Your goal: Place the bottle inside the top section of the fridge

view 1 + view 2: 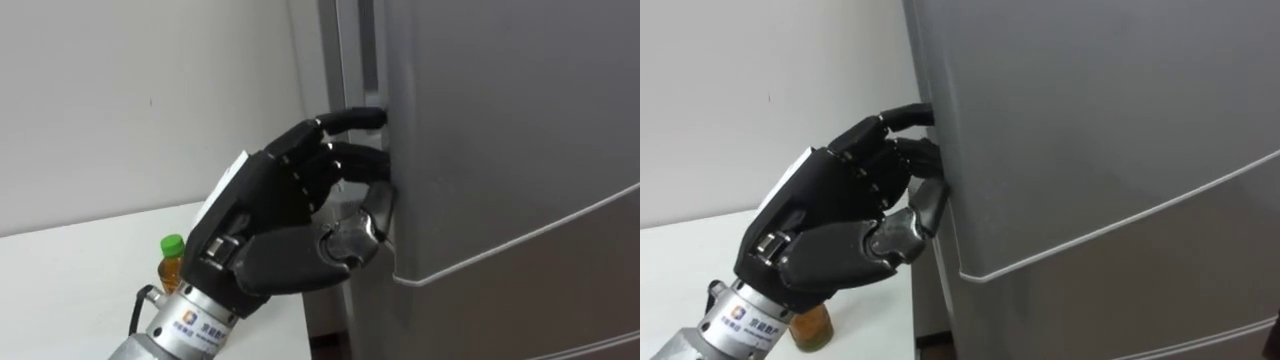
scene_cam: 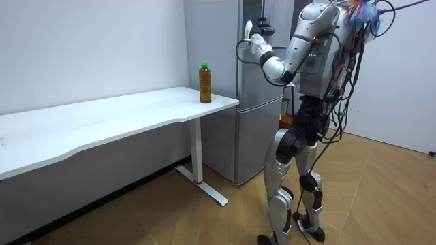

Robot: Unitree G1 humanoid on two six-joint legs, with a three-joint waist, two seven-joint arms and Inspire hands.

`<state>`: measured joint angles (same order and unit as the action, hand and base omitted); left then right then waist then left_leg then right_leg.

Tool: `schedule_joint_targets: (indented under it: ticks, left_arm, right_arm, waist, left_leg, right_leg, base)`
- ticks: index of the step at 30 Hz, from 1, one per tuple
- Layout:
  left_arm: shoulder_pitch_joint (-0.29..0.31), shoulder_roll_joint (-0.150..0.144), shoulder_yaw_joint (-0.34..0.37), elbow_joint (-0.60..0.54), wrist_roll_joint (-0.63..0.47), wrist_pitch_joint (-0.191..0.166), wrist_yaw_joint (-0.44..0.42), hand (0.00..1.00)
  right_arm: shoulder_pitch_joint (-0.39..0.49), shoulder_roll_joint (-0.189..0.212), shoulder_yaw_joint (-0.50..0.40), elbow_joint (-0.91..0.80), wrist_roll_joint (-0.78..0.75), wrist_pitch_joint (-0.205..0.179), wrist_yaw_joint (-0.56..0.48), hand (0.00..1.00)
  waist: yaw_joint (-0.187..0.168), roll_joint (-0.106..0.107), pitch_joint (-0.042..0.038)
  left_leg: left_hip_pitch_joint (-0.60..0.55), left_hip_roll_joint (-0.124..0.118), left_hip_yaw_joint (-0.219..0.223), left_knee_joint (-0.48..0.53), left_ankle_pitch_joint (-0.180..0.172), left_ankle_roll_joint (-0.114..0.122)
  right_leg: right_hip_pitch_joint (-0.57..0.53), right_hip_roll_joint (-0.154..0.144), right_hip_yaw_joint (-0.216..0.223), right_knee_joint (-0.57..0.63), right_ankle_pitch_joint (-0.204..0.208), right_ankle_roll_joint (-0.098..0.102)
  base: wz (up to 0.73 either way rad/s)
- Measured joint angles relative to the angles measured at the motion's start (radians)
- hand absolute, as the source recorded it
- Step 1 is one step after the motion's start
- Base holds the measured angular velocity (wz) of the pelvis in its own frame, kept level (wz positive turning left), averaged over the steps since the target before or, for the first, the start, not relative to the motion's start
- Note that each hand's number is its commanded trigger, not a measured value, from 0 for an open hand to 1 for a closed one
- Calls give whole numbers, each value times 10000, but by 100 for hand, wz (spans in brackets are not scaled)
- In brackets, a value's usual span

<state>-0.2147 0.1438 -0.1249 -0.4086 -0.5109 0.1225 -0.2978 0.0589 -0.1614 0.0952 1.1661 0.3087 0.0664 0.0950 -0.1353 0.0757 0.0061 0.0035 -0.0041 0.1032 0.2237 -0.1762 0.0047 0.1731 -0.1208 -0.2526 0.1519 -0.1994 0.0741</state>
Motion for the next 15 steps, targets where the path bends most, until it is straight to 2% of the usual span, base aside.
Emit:
schedule_joint_targets:
  ticks: [8,15]
  left_arm:
    - [74,-1,-255,1,-468,-68,-323,0]
    - [166,38,-826,-37,-877,-202,-856,0]
  right_arm:
    - [-23,-39,-1,-5,-12,4,186,0]
    - [-20,-106,-4,-3,-38,-5,192,0]
  waist:
    - [-30,47,15]
    - [-42,55,10]
  left_leg:
    - [-100,0,-29,123,0,5]
    - [-90,-13,-69,125,19,29]
  right_leg:
    - [-18,-1,-23,0,1,2]
    - [-29,-7,-16,2,12,6]
  base:
    - [0]
    - [0]
